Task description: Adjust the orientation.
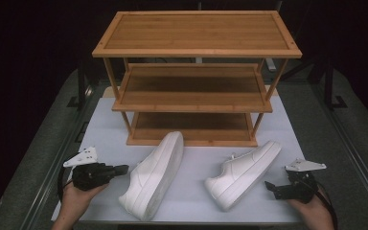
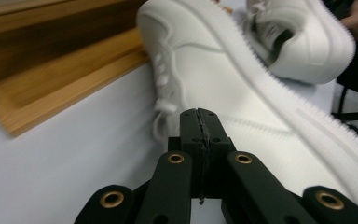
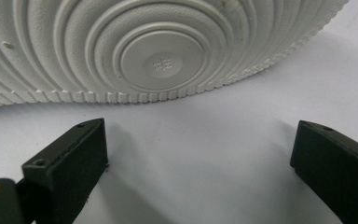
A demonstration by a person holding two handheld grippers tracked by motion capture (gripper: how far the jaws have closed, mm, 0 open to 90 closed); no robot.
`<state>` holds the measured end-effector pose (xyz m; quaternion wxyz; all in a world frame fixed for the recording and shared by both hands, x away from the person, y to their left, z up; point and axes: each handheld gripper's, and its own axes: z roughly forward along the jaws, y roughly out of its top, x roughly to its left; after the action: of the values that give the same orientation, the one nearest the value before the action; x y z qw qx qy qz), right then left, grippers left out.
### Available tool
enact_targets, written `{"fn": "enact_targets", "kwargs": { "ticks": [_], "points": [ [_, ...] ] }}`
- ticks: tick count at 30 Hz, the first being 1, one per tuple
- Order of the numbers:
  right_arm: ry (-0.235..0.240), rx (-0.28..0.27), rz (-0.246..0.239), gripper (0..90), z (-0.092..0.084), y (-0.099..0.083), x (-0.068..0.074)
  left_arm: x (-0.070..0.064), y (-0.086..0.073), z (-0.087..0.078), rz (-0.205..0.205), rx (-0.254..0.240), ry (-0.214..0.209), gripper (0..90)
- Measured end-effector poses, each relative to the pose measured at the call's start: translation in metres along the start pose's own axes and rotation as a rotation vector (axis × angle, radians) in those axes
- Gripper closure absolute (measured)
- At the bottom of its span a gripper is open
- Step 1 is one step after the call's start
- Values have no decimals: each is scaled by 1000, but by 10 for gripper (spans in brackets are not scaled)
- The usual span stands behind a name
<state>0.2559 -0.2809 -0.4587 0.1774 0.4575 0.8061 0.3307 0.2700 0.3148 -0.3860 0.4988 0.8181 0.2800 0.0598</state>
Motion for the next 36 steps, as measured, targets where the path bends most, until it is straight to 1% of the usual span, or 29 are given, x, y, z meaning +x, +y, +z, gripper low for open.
{"fn": "enact_targets", "kwargs": {
  "ticks": [1, 2, 3, 4, 6, 7, 8, 9, 10, 14, 16, 25, 29, 30, 36],
  "points": [
    [0, 0, 0, 34, 0, 0, 0, -5, 5, 6, 13, -1, -25, 900],
    [0, 0, 0, 34, 0, 0, 0, -5, 5, 6, 13, -1, -25, 900],
    [0, 0, 0, 34, 0, 0, 0, -8, 9, 12, 24, 6, -42, 900],
    [0, 0, -1, 34, 0, 0, 0, -8, 9, 12, 24, 6, -42, 900],
    [0, 0, 0, 34, 0, 0, 0, -12, 13, 19, 41, 18, -61, 900],
    [0, 0, 0, 34, 0, 0, 0, -14, 15, 25, 47, 27, -71, 900],
    [0, 0, 0, 35, 0, 0, 0, -16, 16, 29, 49, 35, -74, 900],
    [0, 0, 0, 35, 0, 0, 0, -16, 16, 29, 49, 35, -74, 900],
    [0, 0, 0, 34, 0, 0, 0, -17, 17, 36, 52, 45, -83, 900],
    [0, 0, 0, 35, 0, 0, 0, -18, 19, 40, 57, 59, -94, 900],
    [0, 0, 0, 35, 0, 0, 0, -20, 20, 42, 56, 62, -120, 900],
    [0, 0, 0, 35, 0, 0, 0, -22, 20, 43, 59, 64, -111, 900],
    [0, 0, 0, 35, 0, 0, 0, -24, 21, 46, 58, 61, -127, 900],
    [0, 0, 0, 35, 0, 0, 0, -24, 22, 46, 64, 64, -128, 900],
    [0, 0, 0, 35, 0, 0, 0, -24, 22, 46, 64, 66, -132, 900]
  ]
}}
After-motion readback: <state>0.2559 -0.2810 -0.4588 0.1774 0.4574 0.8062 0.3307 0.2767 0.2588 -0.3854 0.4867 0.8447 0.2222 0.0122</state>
